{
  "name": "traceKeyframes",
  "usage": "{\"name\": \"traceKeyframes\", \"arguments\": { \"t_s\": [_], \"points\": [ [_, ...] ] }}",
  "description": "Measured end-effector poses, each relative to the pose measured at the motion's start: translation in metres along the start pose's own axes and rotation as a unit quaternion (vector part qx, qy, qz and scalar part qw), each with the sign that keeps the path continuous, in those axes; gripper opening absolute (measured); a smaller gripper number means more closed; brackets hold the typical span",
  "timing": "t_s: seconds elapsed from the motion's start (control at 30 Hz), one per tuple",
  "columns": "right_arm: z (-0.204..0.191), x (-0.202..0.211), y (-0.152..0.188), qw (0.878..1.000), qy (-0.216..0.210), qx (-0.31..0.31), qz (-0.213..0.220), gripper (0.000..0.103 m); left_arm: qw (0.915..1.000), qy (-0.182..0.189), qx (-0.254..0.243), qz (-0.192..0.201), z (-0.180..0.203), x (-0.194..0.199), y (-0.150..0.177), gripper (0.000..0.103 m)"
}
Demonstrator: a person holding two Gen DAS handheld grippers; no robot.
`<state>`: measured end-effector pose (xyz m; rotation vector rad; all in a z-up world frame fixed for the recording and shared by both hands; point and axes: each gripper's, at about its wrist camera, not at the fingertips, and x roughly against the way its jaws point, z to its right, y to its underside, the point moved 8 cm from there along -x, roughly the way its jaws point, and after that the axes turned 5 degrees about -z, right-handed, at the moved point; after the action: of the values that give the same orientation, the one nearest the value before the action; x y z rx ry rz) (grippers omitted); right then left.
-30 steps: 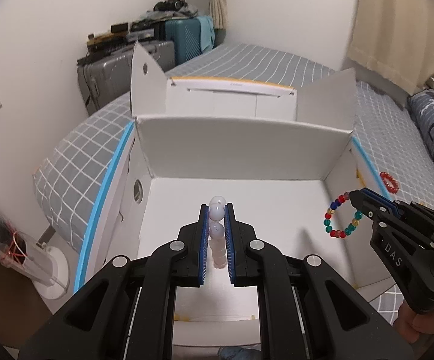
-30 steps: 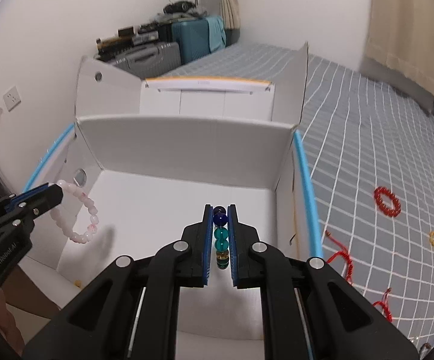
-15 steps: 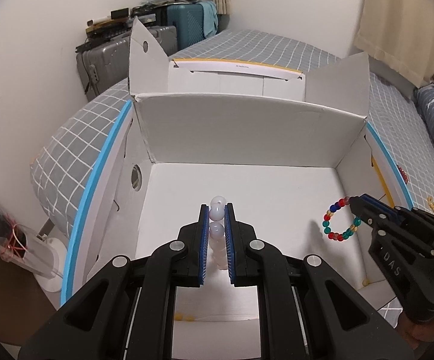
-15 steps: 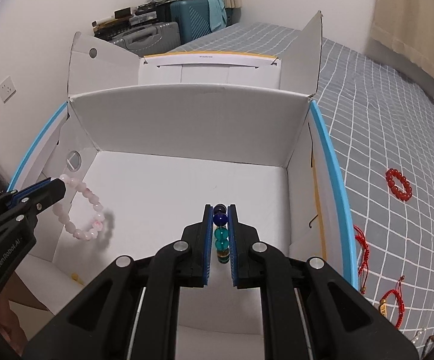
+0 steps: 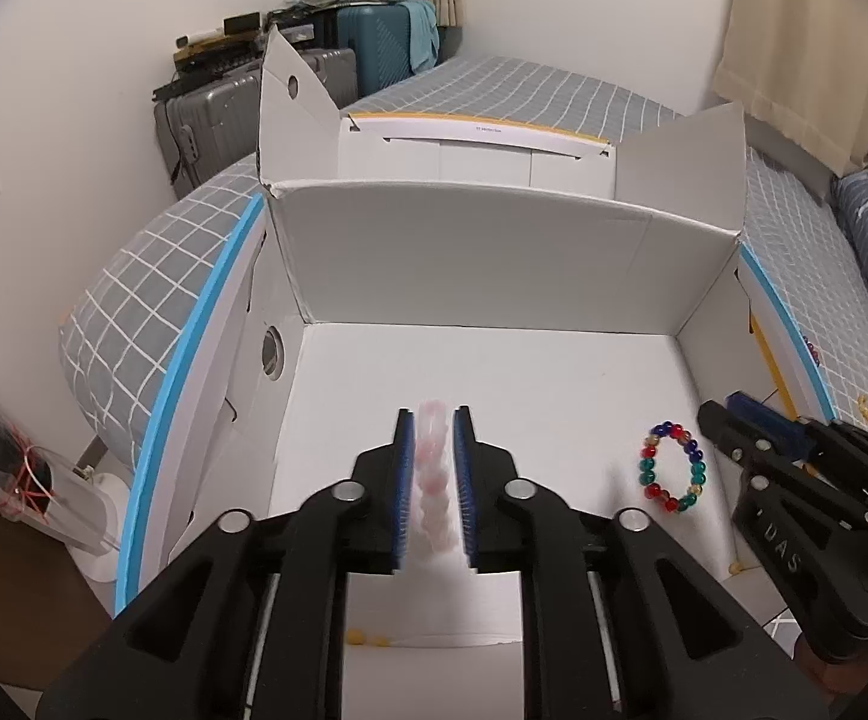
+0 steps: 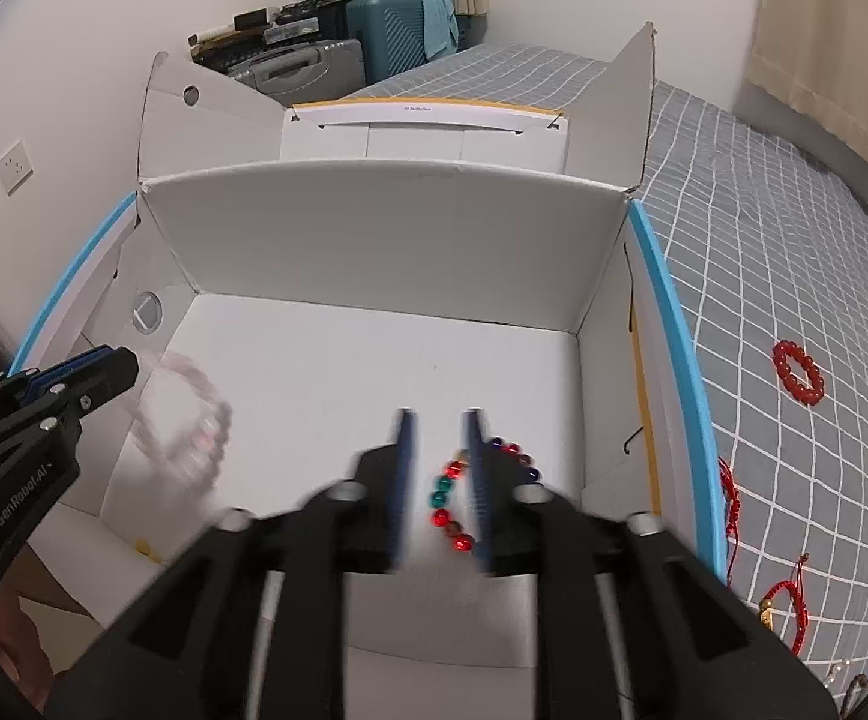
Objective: Organize jewelry
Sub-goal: 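Open both tools to drop the bracelets into the box, then move both tools back over the bed toward remaining bracelets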
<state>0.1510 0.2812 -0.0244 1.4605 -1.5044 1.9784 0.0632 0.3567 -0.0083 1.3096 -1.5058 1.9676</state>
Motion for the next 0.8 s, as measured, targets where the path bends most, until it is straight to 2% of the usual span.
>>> {"name": "traceKeyframes", "arguments": {
  "t_s": [0.03, 0.1, 0.13, 0.17, 0.2, 0.3, 0.4, 0.57, 0.8],
  "points": [
    [0.000, 0.002, -0.001, 1.000, -0.003, -0.002, 0.004, 0.045, 1.0000, 0.001, 0.000, 0.004, 0.001, 0.003, 0.000, 0.028],
    [0.001, 0.011, -0.004, 1.000, -0.009, -0.008, 0.017, 0.059, 0.9998, -0.002, 0.004, 0.021, 0.001, 0.012, -0.003, 0.058],
    [0.003, 0.018, -0.006, 1.000, -0.009, -0.012, 0.024, 0.062, 0.9996, -0.005, 0.003, 0.029, 0.001, 0.017, -0.005, 0.064],
    [0.004, 0.022, -0.008, 0.999, -0.008, -0.013, 0.030, 0.072, 0.9994, -0.007, 0.003, 0.034, 0.002, 0.020, -0.006, 0.078],
    [0.007, 0.029, -0.010, 0.999, -0.007, -0.015, 0.039, 0.079, 0.9990, -0.011, 0.005, 0.044, 0.002, 0.025, -0.008, 0.082],
    [0.015, 0.046, -0.013, 0.998, -0.002, -0.017, 0.056, 0.089, 0.9981, -0.011, 0.014, 0.058, 0.004, 0.035, -0.011, 0.091],
    [0.030, 0.059, -0.013, 0.997, 0.007, -0.030, 0.069, 0.094, 0.9974, -0.006, 0.018, 0.069, 0.009, 0.044, -0.015, 0.097],
    [0.057, 0.073, -0.007, 0.996, 0.031, -0.041, 0.075, 0.095, 0.9974, 0.000, 0.004, 0.073, 0.030, 0.053, -0.018, 0.097],
    [0.109, 0.106, 0.012, 0.992, 0.063, -0.065, 0.087, 0.095, 0.9958, 0.041, -0.030, 0.077, 0.083, 0.069, -0.019, 0.097]
  ]
}}
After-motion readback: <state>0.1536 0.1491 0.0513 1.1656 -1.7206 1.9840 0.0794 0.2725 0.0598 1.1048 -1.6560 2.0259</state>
